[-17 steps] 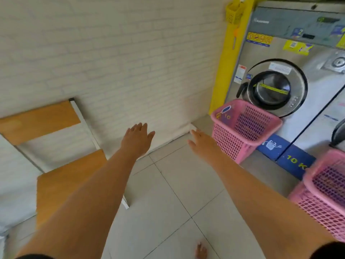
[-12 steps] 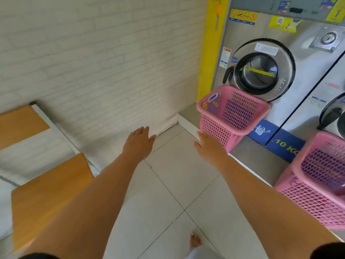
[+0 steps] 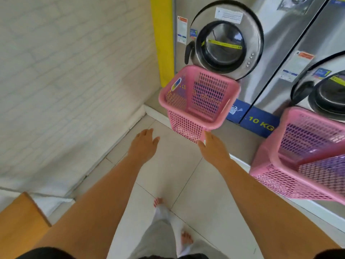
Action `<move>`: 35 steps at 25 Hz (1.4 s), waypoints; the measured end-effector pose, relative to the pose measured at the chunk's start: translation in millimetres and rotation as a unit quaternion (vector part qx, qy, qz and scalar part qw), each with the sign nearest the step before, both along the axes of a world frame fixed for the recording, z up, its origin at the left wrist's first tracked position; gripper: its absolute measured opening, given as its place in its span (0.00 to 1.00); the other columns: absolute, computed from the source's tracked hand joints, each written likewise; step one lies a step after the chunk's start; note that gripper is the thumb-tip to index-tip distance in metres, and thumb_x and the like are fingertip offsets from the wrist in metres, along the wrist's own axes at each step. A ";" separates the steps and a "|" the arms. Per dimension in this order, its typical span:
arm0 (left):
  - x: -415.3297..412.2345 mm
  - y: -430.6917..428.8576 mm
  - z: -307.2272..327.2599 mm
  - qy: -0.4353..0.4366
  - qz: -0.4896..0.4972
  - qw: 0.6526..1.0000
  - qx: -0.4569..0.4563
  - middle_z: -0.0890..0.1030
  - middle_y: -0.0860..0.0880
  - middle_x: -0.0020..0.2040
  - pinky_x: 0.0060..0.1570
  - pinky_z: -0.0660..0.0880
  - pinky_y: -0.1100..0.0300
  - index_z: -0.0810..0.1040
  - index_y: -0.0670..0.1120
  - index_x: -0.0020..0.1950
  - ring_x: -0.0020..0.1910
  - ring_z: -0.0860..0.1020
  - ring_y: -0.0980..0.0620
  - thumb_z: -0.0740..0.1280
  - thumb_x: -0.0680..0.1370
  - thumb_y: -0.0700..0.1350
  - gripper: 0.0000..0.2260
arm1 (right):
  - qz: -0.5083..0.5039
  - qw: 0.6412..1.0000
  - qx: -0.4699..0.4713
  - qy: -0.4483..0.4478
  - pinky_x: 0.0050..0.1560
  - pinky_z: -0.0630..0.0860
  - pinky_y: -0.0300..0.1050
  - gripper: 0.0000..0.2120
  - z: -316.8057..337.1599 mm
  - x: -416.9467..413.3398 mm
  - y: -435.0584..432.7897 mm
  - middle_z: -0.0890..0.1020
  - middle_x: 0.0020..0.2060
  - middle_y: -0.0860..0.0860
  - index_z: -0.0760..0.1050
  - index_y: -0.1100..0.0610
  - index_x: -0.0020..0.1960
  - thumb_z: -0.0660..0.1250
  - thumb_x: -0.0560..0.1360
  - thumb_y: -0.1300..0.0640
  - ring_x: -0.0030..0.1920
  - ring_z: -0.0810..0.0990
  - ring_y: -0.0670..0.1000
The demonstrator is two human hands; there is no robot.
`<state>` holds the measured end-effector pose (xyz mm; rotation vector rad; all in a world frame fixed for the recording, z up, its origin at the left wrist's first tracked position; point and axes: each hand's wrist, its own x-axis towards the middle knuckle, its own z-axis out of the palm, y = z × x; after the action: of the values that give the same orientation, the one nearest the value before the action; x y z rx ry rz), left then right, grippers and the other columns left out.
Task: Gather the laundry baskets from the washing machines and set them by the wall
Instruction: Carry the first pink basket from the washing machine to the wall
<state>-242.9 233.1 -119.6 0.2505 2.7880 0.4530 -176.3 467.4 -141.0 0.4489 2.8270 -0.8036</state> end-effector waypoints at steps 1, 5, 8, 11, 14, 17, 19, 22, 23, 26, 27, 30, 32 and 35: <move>-16.3 6.9 -5.2 -0.003 -0.014 1.000 -0.001 0.62 0.43 0.77 0.74 0.59 0.48 0.59 0.44 0.77 0.76 0.60 0.43 0.53 0.82 0.54 0.25 | -0.015 1.000 -0.010 -0.005 0.64 0.69 0.55 0.24 -6.3 -10.4 5.1 0.72 0.68 0.61 0.61 0.62 0.73 0.58 0.81 0.52 0.66 0.72 0.62; -102.0 36.1 -29.5 -0.019 -0.075 0.997 -0.002 0.63 0.42 0.76 0.74 0.60 0.48 0.60 0.43 0.77 0.76 0.61 0.43 0.53 0.82 0.53 0.25 | -0.117 0.992 -0.039 -0.029 0.61 0.71 0.56 0.22 -30.9 -67.3 24.1 0.73 0.66 0.62 0.63 0.61 0.70 0.58 0.80 0.52 0.63 0.74 0.63; -161.3 50.0 -41.3 -0.025 -0.116 0.993 -0.005 0.65 0.41 0.75 0.72 0.60 0.49 0.61 0.42 0.76 0.74 0.63 0.42 0.55 0.82 0.52 0.25 | -0.190 0.980 -0.051 -0.024 0.62 0.71 0.56 0.23 -45.2 -105.1 29.9 0.73 0.67 0.61 0.64 0.62 0.71 0.59 0.80 0.53 0.65 0.73 0.63; -211.1 70.1 -49.5 -0.034 -0.142 0.989 -0.001 0.68 0.40 0.73 0.70 0.64 0.48 0.63 0.41 0.74 0.72 0.66 0.40 0.57 0.82 0.50 0.23 | -0.261 0.962 -0.070 -0.023 0.62 0.71 0.56 0.22 -57.8 -136.5 40.4 0.73 0.66 0.61 0.64 0.62 0.71 0.60 0.79 0.55 0.64 0.73 0.63; -254.9 94.5 -66.9 -0.058 -0.151 0.987 0.002 0.71 0.39 0.70 0.65 0.69 0.46 0.65 0.40 0.72 0.68 0.70 0.38 0.59 0.81 0.48 0.22 | -0.300 0.950 -0.079 -0.028 0.62 0.72 0.57 0.24 -71.4 -166.2 59.9 0.73 0.66 0.62 0.63 0.62 0.71 0.61 0.77 0.57 0.64 0.73 0.64; -295.6 118.3 -85.6 -0.072 -0.144 0.987 -0.003 0.71 0.38 0.69 0.62 0.72 0.42 0.65 0.40 0.71 0.65 0.72 0.36 0.59 0.81 0.49 0.22 | -0.333 0.939 -0.080 -0.019 0.63 0.71 0.62 0.24 -90.1 -195.4 87.5 0.72 0.67 0.61 0.62 0.60 0.71 0.60 0.77 0.56 0.64 0.72 0.64; -317.5 133.7 -93.5 -0.073 -0.131 0.988 -0.024 0.70 0.38 0.69 0.63 0.72 0.40 0.64 0.40 0.72 0.66 0.72 0.35 0.58 0.81 0.50 0.22 | -0.348 0.934 -0.085 -0.020 0.63 0.71 0.62 0.24 -102.7 -213.8 107.1 0.71 0.68 0.60 0.61 0.60 0.71 0.61 0.76 0.56 0.65 0.72 0.64; -351.7 163.4 -111.0 -0.074 -0.135 0.987 -0.035 0.68 0.39 0.71 0.65 0.70 0.39 0.62 0.41 0.74 0.68 0.69 0.35 0.59 0.81 0.50 0.24 | -0.387 0.918 -0.076 -0.041 0.66 0.69 0.62 0.28 -115.4 -239.6 137.6 0.64 0.74 0.58 0.57 0.60 0.74 0.61 0.77 0.56 0.68 0.68 0.65; -364.7 171.6 -117.6 -0.074 -0.128 0.988 -0.034 0.68 0.38 0.71 0.64 0.70 0.39 0.61 0.41 0.74 0.68 0.69 0.35 0.59 0.80 0.50 0.25 | -0.396 0.915 -0.069 -0.045 0.67 0.68 0.62 0.29 -120.4 -247.2 146.3 0.61 0.76 0.58 0.55 0.59 0.76 0.61 0.78 0.56 0.69 0.67 0.65; -391.2 187.8 -136.6 -0.062 -0.106 0.992 -0.034 0.67 0.36 0.72 0.64 0.70 0.38 0.60 0.39 0.75 0.68 0.68 0.34 0.60 0.80 0.48 0.26 | -0.402 0.913 -0.052 -0.053 0.69 0.64 0.62 0.33 -139.2 -260.5 168.7 0.56 0.78 0.58 0.49 0.57 0.78 0.61 0.78 0.56 0.71 0.64 0.66; -398.2 191.7 -144.2 -0.057 -0.100 0.993 -0.037 0.65 0.36 0.72 0.65 0.68 0.38 0.59 0.39 0.75 0.69 0.66 0.33 0.60 0.79 0.47 0.26 | -0.408 0.910 -0.054 -0.053 0.70 0.63 0.61 0.34 -145.7 -264.4 175.9 0.55 0.78 0.59 0.48 0.57 0.78 0.61 0.78 0.57 0.72 0.63 0.66; -418.9 193.1 -168.2 -0.032 -0.097 0.994 -0.048 0.57 0.33 0.76 0.69 0.63 0.37 0.56 0.40 0.77 0.74 0.59 0.32 0.60 0.80 0.46 0.28 | -0.404 0.912 -0.062 -0.040 0.70 0.63 0.60 0.36 -164.2 -273.4 190.6 0.54 0.78 0.58 0.46 0.56 0.79 0.61 0.78 0.56 0.74 0.62 0.64; -437.0 193.5 -183.6 -0.028 -0.073 0.996 -0.048 0.53 0.33 0.77 0.70 0.61 0.38 0.53 0.42 0.78 0.74 0.57 0.31 0.61 0.79 0.46 0.30 | -0.403 0.913 -0.062 -0.030 0.67 0.66 0.60 0.36 -176.6 -278.9 199.2 0.55 0.78 0.57 0.44 0.54 0.79 0.61 0.78 0.54 0.73 0.64 0.63; -455.2 196.1 -194.3 -0.023 -0.078 0.996 -0.039 0.59 0.34 0.74 0.62 0.68 0.37 0.47 0.48 0.79 0.67 0.66 0.28 0.62 0.79 0.44 0.33 | -0.424 0.903 -0.063 0.010 0.58 0.73 0.59 0.35 -187.4 -281.1 199.0 0.61 0.76 0.56 0.45 0.50 0.79 0.61 0.79 0.53 0.69 0.70 0.63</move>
<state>-698.1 429.2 -313.9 0.4318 2.7076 0.3081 -457.4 666.4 -328.4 1.7056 2.4985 -1.0945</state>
